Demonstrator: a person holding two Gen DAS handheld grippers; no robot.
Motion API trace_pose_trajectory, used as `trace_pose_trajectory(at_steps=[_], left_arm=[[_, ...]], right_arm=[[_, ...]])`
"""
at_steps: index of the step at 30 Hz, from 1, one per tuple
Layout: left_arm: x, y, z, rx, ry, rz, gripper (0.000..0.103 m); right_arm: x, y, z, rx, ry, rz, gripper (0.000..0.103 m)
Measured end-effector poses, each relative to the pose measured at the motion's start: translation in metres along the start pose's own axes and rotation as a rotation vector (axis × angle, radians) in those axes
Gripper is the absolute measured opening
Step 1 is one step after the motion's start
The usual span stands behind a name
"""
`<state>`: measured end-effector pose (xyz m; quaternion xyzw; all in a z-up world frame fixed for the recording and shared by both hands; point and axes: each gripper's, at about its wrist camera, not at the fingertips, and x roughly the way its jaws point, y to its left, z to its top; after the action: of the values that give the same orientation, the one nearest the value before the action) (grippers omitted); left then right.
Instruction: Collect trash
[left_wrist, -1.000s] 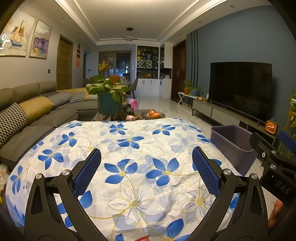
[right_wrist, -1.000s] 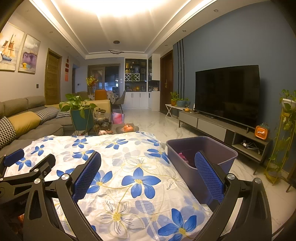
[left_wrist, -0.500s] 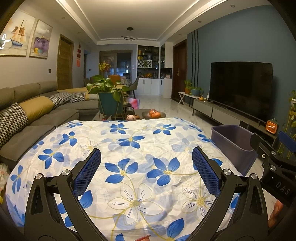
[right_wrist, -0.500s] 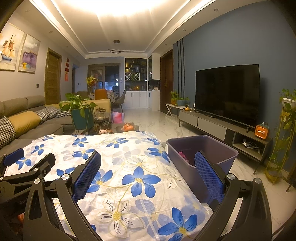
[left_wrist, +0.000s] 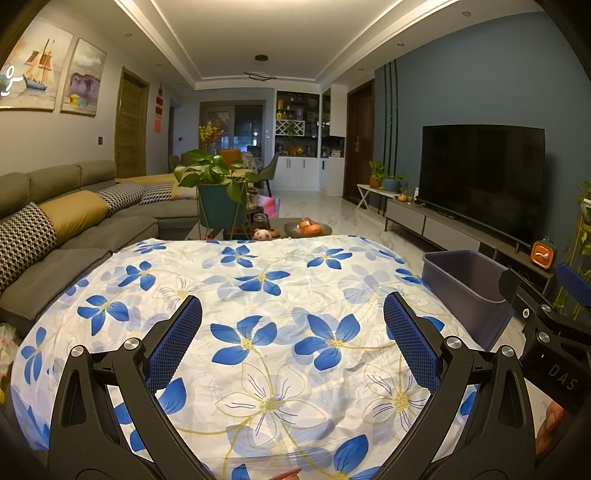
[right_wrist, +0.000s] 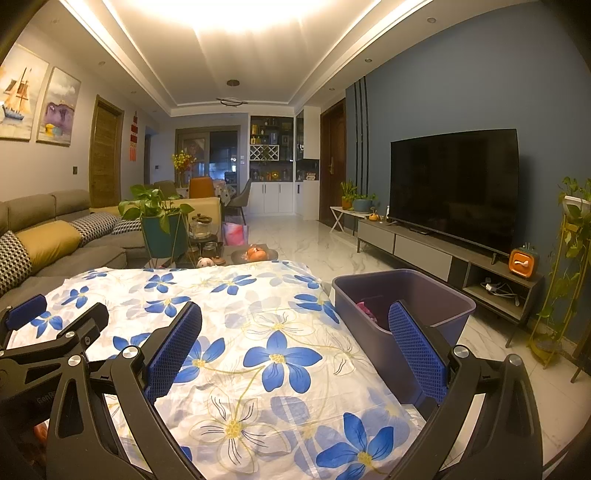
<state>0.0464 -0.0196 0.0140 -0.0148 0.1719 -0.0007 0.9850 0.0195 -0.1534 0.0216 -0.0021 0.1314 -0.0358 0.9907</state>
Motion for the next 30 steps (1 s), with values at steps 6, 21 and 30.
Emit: trace_pose_trajectory(at_steps=[6, 21, 30], left_arm=[[-0.0001, -0.0001, -0.0003, 0.000, -0.001, 0.000, 0.097], [0.0000, -0.0003, -0.0013, 0.001, -0.001, 0.001, 0.097], [-0.0017, -0.0036, -0.0005, 0.014, -0.009, 0.006, 0.097]], right_arm=[[0.0004, 0.0002, 0.0002, 0.001, 0.003, 0.000, 0.098], [0.0004, -0.0003, -0.0002, 0.002, 0.003, 0.001, 0.098], [0.0004, -0.0009, -0.0007, 0.003, 0.001, -0.001, 0.098]])
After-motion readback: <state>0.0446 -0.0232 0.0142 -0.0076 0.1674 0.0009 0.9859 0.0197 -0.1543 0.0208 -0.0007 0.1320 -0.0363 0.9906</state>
